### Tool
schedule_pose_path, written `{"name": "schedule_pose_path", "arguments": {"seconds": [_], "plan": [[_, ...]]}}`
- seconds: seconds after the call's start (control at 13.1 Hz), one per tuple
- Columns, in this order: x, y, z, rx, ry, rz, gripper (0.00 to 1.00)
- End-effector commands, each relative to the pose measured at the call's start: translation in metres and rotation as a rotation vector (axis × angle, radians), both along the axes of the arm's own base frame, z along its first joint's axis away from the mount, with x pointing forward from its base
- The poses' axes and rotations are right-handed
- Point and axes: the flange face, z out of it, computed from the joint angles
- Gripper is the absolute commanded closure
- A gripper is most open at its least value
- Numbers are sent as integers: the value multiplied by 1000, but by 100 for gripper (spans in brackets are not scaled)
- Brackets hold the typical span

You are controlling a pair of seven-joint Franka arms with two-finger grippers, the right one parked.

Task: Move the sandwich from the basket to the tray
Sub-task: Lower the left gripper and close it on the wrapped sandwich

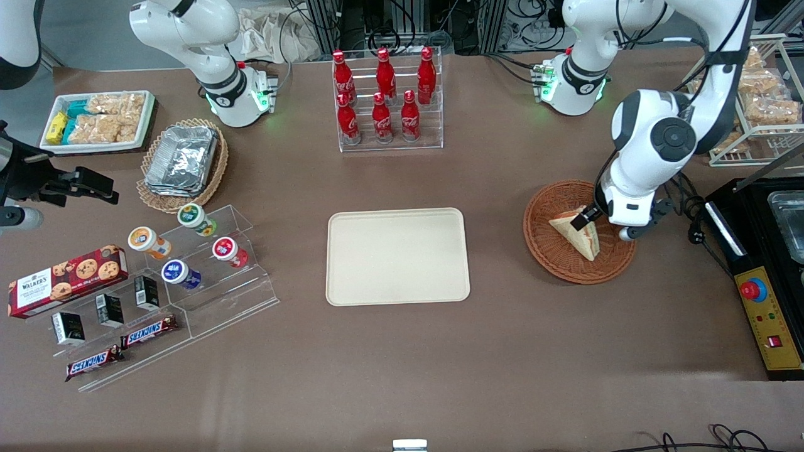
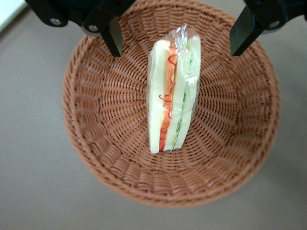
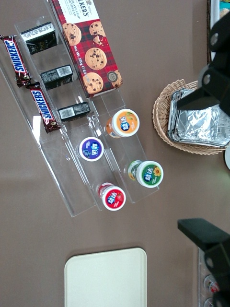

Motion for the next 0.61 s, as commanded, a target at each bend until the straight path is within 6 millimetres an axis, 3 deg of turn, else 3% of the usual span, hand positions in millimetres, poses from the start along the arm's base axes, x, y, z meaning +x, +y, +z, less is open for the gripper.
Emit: {"name": "schedule_pose_path", "arguments": {"seconds": [0.0,0.23,0.3,0.46,0.53], "plan": [[-9,-1,-31,-11,-15,39,0],[-12,-2,-59,-20,-21,33,2],[-11,-2,-65,-23,-25,33,15],[-10,-1,-64,-25,-32,35,92],[-9,0,-63,-25,-34,33,100]]}}
